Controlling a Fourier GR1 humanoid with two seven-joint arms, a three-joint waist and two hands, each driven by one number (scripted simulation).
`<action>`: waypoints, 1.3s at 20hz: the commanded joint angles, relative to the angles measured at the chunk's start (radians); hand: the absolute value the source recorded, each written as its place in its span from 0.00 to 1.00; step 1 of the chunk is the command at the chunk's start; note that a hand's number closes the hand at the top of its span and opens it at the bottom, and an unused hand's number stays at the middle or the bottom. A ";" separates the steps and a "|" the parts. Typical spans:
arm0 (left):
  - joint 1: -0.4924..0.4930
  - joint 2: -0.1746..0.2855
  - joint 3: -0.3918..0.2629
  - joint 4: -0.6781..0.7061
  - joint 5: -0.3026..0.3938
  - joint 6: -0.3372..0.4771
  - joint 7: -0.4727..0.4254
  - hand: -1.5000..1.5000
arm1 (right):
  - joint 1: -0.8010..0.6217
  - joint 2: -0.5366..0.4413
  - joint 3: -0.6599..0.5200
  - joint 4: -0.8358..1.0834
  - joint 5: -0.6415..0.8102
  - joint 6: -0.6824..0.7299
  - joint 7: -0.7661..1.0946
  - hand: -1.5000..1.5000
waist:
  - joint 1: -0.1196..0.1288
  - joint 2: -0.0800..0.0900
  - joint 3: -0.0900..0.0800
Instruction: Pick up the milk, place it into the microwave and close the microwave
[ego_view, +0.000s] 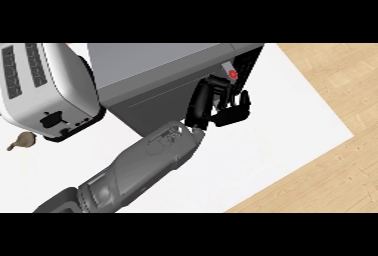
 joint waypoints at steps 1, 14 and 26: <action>-0.045 -0.027 0.073 0.103 0.042 0.057 0.029 1.00 | 0.002 -0.004 -0.027 -0.005 -0.026 -0.010 0.008 0.00 | 0.023 0.004 0.000; -0.057 0.032 0.012 0.214 0.083 -0.075 0.015 1.00 | 0.029 -0.019 -0.125 -0.035 -0.064 -0.051 0.030 0.00 | 0.104 0.009 -0.002; -0.046 0.060 -0.018 0.246 0.139 -0.152 -0.025 0.00 | 0.071 -0.024 -0.184 -0.099 -0.107 -0.072 0.059 0.00 | 0.159 0.005 -0.004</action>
